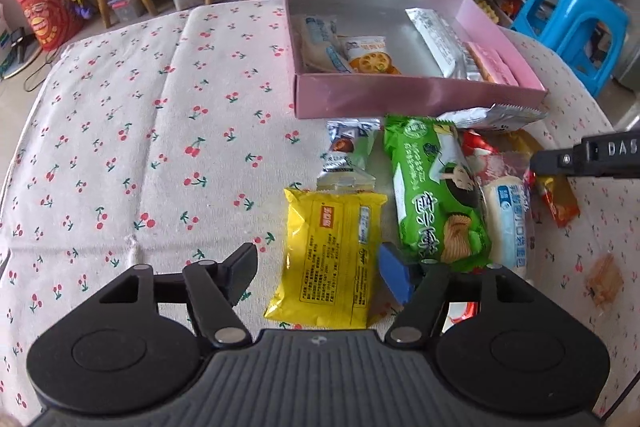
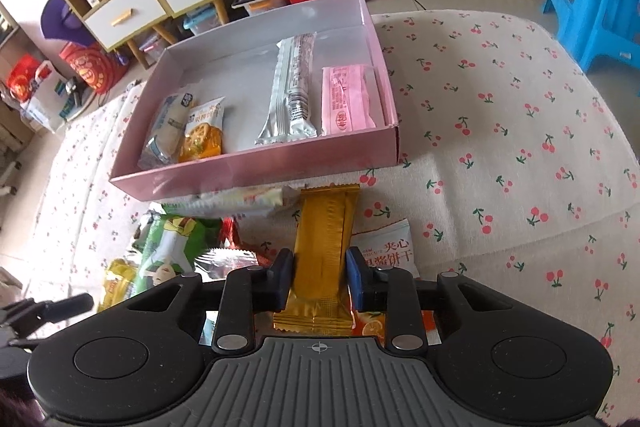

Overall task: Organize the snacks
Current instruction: 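Grasp the yellow packet with the left tool while the right tool grasps the gold bar, then carry the yellow packet and gold bar over the pink box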

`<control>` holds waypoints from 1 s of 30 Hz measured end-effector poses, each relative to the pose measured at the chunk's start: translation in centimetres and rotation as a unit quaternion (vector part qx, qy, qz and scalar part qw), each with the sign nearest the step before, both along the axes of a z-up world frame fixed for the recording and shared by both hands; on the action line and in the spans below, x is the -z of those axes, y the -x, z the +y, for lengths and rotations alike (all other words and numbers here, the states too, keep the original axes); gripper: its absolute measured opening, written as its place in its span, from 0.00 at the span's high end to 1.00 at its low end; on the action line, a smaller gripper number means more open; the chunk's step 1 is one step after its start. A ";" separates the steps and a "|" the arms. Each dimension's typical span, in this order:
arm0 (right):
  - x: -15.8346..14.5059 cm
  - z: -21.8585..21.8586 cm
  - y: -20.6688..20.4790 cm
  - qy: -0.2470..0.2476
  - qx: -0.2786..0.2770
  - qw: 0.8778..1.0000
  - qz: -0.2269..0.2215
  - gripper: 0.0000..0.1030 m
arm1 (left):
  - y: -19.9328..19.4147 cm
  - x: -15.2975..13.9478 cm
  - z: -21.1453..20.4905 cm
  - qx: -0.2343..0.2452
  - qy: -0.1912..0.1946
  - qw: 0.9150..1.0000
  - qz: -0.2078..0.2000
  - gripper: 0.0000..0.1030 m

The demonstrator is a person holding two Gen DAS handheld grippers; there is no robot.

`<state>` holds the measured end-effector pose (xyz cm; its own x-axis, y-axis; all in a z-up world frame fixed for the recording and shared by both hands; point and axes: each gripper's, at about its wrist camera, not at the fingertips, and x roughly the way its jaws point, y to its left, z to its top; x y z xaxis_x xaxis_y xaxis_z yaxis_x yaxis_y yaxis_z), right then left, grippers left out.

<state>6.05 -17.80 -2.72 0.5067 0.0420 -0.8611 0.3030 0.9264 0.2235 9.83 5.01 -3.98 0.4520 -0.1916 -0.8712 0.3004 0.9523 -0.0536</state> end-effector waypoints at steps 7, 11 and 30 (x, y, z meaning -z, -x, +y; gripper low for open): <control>-0.7 -0.5 0.8 -0.027 0.002 1.000 -0.001 0.74 | 0.2 0.9 -0.3 0.021 -0.019 0.999 0.020 0.44; -1.1 -0.9 1.5 -0.036 0.004 0.999 -0.002 0.74 | 0.1 0.7 0.1 0.010 -0.012 1.000 0.024 0.51; -4.8 -3.8 3.2 -0.069 0.034 0.995 -0.059 0.74 | 0.6 -4.4 2.7 -0.070 0.072 0.994 -0.045 0.53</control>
